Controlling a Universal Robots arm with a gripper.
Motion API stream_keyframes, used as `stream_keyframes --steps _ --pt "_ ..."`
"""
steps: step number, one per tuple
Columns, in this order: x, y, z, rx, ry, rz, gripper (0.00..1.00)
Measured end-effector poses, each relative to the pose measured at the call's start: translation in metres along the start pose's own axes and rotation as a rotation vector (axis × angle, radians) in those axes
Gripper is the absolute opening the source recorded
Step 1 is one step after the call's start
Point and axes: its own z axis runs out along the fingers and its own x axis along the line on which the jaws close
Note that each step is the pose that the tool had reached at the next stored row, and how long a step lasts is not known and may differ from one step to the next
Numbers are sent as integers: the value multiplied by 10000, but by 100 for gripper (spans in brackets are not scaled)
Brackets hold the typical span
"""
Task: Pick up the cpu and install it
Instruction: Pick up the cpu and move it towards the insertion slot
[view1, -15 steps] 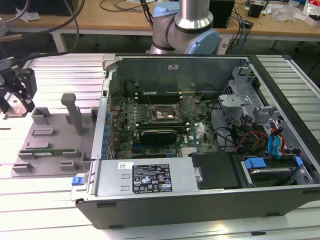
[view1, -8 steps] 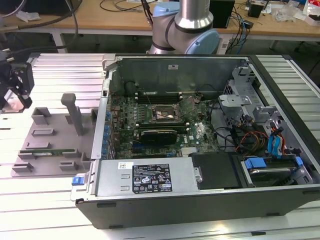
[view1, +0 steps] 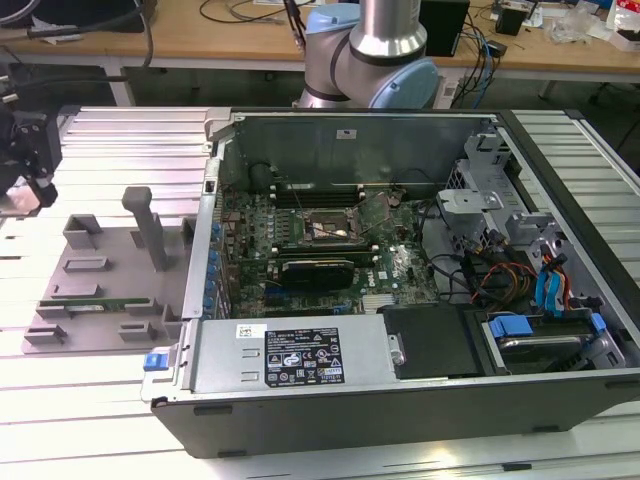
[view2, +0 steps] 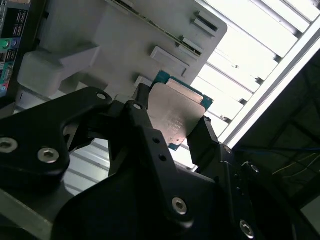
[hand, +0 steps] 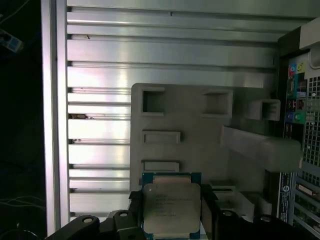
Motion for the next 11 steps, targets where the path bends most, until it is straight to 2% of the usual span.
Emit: stream_keyframes --steps 4,11 --pt "-5 6 -93 146 2 -7 55" --pt "-9 14 -190 300 7 -14 55"
